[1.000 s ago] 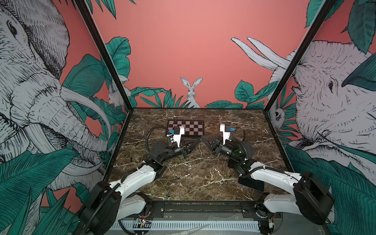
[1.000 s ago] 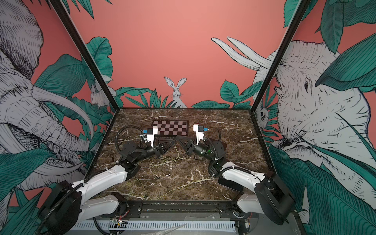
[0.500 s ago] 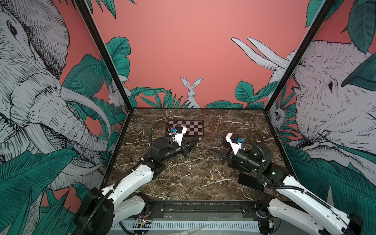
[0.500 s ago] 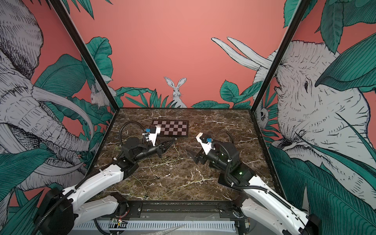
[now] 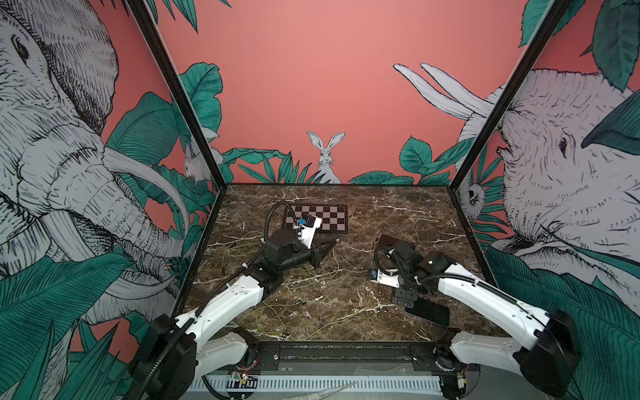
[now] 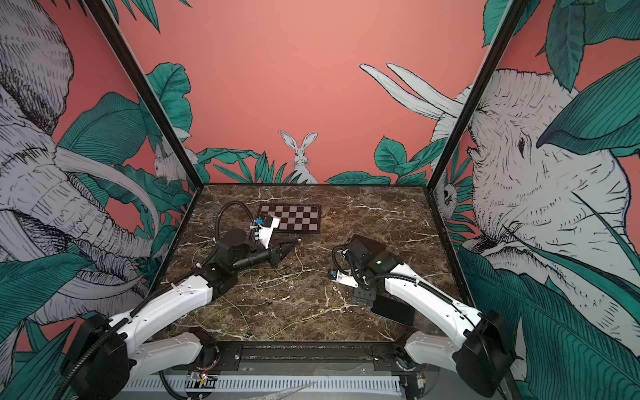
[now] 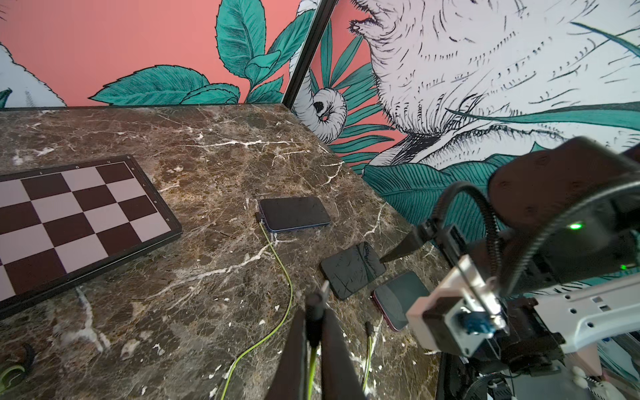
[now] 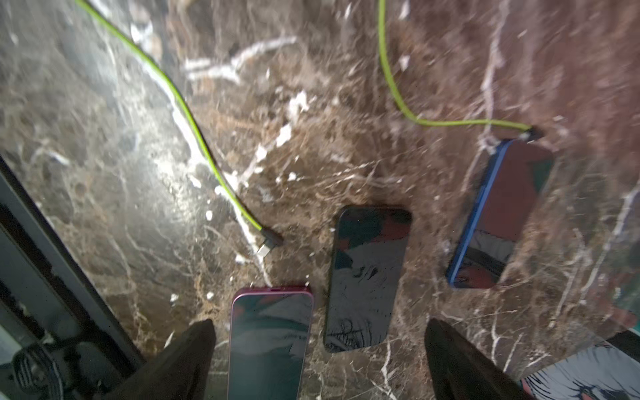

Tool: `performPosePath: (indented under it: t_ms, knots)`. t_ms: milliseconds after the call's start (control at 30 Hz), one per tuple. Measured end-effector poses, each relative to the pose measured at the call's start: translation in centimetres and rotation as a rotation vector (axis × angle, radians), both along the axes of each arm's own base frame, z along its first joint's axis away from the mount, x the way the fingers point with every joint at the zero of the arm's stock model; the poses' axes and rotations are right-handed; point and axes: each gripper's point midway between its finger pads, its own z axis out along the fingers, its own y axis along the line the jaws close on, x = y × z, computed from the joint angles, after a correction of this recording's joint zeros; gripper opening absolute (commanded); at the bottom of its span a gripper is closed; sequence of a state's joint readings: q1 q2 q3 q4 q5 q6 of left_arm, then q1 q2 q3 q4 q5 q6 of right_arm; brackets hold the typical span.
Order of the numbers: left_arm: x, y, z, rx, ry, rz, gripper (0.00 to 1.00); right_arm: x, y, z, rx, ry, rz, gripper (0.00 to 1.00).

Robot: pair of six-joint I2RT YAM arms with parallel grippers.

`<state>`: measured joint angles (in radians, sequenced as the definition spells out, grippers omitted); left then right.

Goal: Plug wired earphones into phones
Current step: Pick up the phone at the center of the board.

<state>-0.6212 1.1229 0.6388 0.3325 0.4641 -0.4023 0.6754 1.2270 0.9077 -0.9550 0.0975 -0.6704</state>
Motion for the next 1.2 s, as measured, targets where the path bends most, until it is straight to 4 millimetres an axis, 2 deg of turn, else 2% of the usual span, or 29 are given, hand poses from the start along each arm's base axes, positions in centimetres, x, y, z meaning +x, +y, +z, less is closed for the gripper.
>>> performPosePath:
  t_ms: [233, 400, 633, 1000, 1200]
  knots:
    - [0.0, 0.2, -0.6, 0.021, 0.02, 0.008, 0.0, 2.3, -2.6, -3.0, -0.085, 0.103, -0.059, 0.97]
    - [-0.1, 0.3, -0.5, 0.019, 0.018, 0.01, 0.0, 3.8, -2.9, -4.8, -0.105, 0.139, -0.058, 0.97]
    - [-0.1, 0.3, -0.4, 0.018, 0.017, 0.011, 0.0, 5.9, -2.7, -5.4, -0.097, 0.128, -0.058, 0.97]
    - [-0.1, 0.3, -0.4, 0.019, 0.018, 0.011, 0.0, 5.5, -2.4, -7.9, -0.1, 0.215, -0.038, 0.94]
    - [-0.1, 0.3, -0.4, 0.018, 0.017, 0.01, 0.0, 5.7, -2.6, -8.1, -0.097, 0.217, -0.039, 0.93]
